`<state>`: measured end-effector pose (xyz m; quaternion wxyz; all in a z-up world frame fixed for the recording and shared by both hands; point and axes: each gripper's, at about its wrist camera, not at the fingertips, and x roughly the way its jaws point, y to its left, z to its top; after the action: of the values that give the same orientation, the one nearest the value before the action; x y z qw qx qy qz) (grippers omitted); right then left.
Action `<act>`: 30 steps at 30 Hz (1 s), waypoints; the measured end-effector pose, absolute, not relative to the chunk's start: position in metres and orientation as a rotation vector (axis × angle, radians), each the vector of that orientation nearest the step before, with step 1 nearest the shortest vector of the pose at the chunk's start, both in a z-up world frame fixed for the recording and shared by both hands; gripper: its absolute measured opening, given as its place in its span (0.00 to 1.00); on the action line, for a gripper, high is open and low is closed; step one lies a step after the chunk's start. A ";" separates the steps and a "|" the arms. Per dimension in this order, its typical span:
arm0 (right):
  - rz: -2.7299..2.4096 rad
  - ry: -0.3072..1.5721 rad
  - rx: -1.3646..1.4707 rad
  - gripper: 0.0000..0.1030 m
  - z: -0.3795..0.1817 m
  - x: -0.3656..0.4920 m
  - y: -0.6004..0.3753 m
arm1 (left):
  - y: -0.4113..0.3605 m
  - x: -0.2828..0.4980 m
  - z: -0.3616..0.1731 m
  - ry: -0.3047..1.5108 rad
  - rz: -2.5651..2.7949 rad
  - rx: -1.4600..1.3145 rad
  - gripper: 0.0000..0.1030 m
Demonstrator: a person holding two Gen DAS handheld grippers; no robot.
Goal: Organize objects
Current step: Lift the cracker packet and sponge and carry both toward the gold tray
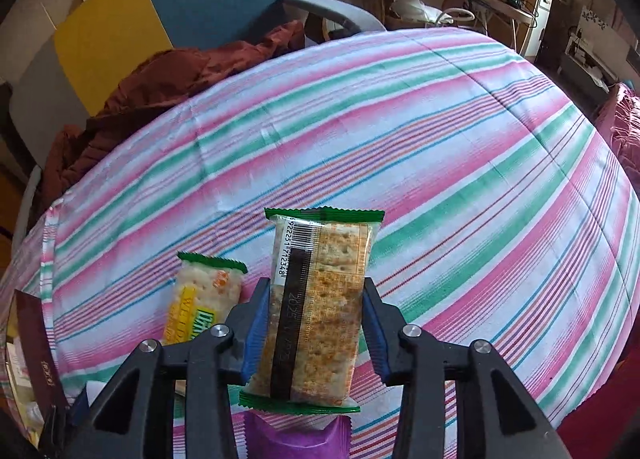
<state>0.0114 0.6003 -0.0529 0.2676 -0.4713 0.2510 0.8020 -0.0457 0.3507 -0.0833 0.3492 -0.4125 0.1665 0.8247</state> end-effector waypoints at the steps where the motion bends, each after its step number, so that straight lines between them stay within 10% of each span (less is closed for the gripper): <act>1: 2.185 0.680 -1.256 0.41 -0.048 0.001 0.600 | 0.348 -0.042 -0.080 0.434 2.141 -1.052 0.58; 30: 2.604 0.491 -1.192 0.41 -0.016 -0.031 0.530 | 0.227 -0.002 0.009 0.260 2.363 -0.934 0.60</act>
<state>-0.0311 0.5299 -0.0156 0.1175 -0.4074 0.1677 0.8900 -0.0023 0.2270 0.0092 0.2895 -0.3502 0.0973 0.8855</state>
